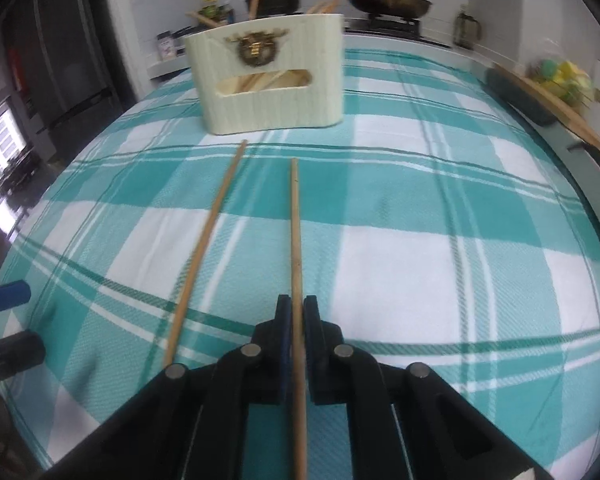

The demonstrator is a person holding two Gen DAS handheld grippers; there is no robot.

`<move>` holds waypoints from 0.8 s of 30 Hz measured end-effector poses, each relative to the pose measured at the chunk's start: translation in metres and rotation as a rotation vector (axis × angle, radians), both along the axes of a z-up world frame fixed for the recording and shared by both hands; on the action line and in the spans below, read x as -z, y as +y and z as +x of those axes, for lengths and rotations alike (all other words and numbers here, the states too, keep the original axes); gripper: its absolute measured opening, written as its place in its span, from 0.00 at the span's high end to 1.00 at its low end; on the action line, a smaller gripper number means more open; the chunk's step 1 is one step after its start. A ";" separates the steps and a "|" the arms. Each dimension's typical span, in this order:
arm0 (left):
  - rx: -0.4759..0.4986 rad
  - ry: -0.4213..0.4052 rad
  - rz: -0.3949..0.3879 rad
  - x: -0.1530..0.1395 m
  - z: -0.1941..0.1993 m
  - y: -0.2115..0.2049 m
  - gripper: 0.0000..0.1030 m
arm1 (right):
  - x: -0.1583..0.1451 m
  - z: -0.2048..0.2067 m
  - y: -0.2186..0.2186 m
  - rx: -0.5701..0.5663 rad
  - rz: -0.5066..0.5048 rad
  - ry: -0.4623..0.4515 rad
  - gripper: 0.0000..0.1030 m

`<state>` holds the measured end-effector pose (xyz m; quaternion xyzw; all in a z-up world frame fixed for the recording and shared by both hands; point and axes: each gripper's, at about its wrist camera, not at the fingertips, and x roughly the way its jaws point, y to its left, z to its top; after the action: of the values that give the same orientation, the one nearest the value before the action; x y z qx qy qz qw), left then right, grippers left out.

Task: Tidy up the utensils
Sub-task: 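Move the right tool to a loose chopstick while the left grasps another chopstick, then grasp a wooden chopstick with the right tool while the left holds its chopstick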

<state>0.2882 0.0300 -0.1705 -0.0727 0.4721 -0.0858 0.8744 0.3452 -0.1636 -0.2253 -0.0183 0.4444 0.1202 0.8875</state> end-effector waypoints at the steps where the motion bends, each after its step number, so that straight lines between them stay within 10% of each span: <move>1: 0.016 -0.008 -0.018 0.000 0.005 -0.004 0.16 | 0.000 -0.004 -0.011 0.041 0.003 0.000 0.94; 6: 0.069 -0.024 0.044 0.011 0.044 -0.047 0.16 | -0.001 -0.025 -0.038 0.130 -0.029 -0.011 0.94; 12: 0.126 -0.071 0.363 0.036 0.062 -0.096 0.23 | -0.001 -0.036 -0.047 0.136 -0.007 -0.001 0.85; 15: 0.115 -0.105 0.332 0.035 0.055 -0.091 0.54 | 0.000 -0.040 -0.047 0.119 -0.034 -0.006 0.83; 17: 0.110 -0.106 0.329 0.035 0.051 -0.089 0.93 | 0.001 -0.043 -0.046 0.106 -0.048 -0.021 0.83; 24: 0.073 -0.115 0.316 0.037 0.017 -0.069 0.96 | 0.002 -0.051 -0.043 0.095 -0.081 -0.059 0.90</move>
<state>0.3049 -0.0386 -0.2076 0.0877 0.4310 -0.0462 0.8969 0.2940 -0.2068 -0.2276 -0.0366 0.4230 0.0590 0.9035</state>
